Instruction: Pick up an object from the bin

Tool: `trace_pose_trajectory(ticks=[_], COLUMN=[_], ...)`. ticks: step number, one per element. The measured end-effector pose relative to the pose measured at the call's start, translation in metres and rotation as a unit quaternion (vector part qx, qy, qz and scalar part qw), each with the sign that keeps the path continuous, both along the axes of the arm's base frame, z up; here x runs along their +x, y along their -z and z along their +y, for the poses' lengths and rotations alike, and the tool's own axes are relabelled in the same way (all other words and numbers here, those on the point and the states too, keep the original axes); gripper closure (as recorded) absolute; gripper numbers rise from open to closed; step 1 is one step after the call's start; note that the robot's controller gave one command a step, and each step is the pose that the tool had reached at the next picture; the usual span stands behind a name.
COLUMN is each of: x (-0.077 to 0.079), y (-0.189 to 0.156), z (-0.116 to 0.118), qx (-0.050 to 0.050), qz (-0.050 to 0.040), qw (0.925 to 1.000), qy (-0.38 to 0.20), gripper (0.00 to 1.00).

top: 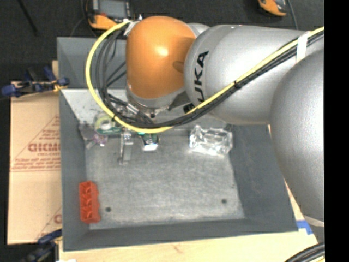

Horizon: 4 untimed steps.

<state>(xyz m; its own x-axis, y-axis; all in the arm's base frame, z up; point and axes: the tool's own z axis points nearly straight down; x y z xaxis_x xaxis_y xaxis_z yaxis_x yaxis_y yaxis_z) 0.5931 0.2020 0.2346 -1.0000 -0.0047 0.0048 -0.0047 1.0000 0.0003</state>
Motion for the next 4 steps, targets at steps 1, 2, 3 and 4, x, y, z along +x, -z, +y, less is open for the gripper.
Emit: trace_pose_trajectory(ticks=[1, 2, 3, 4], x=[0.055, 0.054, 0.047, 0.037], y=[0.167, 0.133, 0.131, 0.165], z=[0.034, 0.029, 0.029, 0.017], qx=[-0.002, 0.001, -0.001, -0.002], qz=[0.0014, -0.0048, -0.0023, -0.0019], qw=[0.9978, 0.9794, 0.9531, 0.8869], qy=[0.066, 0.202, 0.303, 0.462], gripper=[0.00, 0.00, 0.00, 0.00])
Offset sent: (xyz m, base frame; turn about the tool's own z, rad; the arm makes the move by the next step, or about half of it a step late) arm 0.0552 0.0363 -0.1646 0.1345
